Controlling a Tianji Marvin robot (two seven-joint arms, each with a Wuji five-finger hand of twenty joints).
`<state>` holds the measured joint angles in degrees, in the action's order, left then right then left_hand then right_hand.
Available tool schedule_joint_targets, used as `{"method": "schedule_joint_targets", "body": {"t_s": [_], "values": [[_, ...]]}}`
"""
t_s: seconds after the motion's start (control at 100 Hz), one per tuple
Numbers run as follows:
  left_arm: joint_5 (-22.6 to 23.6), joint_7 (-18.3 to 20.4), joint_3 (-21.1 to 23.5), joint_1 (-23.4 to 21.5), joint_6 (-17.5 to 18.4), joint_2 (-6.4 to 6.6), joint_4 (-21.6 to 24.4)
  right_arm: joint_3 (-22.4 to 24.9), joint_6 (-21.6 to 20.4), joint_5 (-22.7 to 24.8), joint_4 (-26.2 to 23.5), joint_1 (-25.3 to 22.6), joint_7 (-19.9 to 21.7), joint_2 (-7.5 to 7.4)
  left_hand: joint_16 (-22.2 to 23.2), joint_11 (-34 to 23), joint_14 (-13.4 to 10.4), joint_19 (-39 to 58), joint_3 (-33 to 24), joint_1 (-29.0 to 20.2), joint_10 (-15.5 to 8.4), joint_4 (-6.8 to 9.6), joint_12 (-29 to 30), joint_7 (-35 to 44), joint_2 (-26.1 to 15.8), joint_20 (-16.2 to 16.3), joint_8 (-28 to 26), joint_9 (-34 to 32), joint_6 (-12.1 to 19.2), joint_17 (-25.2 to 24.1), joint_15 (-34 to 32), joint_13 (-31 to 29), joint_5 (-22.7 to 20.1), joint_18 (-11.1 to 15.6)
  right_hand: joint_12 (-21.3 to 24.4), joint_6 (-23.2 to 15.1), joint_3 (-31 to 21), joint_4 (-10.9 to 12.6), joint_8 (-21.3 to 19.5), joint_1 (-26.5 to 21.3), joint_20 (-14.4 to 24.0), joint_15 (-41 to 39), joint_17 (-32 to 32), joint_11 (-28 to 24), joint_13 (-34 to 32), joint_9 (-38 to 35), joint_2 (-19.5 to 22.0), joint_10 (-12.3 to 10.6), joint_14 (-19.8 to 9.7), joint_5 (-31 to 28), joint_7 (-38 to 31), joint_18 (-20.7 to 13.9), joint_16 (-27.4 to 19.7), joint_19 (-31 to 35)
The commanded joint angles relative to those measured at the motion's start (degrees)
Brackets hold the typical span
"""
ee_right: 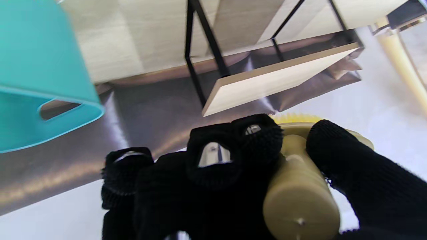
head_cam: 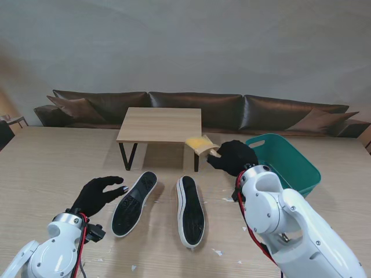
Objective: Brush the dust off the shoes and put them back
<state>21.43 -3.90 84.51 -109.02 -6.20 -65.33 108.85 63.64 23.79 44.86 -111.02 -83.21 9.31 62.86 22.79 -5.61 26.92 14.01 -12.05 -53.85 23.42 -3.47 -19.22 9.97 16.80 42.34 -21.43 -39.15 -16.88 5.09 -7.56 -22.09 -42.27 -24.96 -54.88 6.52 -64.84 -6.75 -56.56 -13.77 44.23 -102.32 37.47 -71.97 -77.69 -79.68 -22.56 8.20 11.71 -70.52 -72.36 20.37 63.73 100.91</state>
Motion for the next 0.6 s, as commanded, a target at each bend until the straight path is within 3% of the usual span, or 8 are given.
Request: {"method": "schedule_joint_targets", "body": {"t_s": [0.0, 0.59], "values": [[-0.05, 1.08, -0.18, 0.00, -0.04, -0.11, -0.31, 1.75, 0.65, 0.93, 0.61, 1.13, 1.64, -0.73, -0.30, 0.60, -1.53, -1.59, -1.46, 0.94, -1.11, 1.39, 0.39, -0.84, 1.62, -0.76, 0.29, 2.13, 1.50, -1.11, 1.16, 2.53, 1.84, 2.46, -0.96, 6.09, -3.42, 0.66, -0.28, -2.59, 0.75, -2.92, 29.39, -5.77, 2.93, -3.33, 3.53, 2.81, -6.31, -7.14, -3.65, -2.10, -0.51, 8.12], [0.23, 1.20, -0.41, 0.09, -0.41, -0.07, -0.70, 5.67, 0.33, 8.51, 15.20, 10.46, 9.91, -2.57, -0.37, 0.59, -1.78, -1.77, -3.94, 2.40, -1.36, 0.98, 0.41, -0.87, 2.12, -0.91, 0.28, 2.68, 1.54, -1.85, 1.36, 3.12, 2.45, 2.81, -0.94, 5.78, -3.03, 0.76, -0.30, -2.51, 0.73, -2.85, 29.39, -5.70, 2.90, -3.32, 3.75, 2.73, -6.68, -7.11, -3.53, -2.17, -0.63, 7.99]]}}
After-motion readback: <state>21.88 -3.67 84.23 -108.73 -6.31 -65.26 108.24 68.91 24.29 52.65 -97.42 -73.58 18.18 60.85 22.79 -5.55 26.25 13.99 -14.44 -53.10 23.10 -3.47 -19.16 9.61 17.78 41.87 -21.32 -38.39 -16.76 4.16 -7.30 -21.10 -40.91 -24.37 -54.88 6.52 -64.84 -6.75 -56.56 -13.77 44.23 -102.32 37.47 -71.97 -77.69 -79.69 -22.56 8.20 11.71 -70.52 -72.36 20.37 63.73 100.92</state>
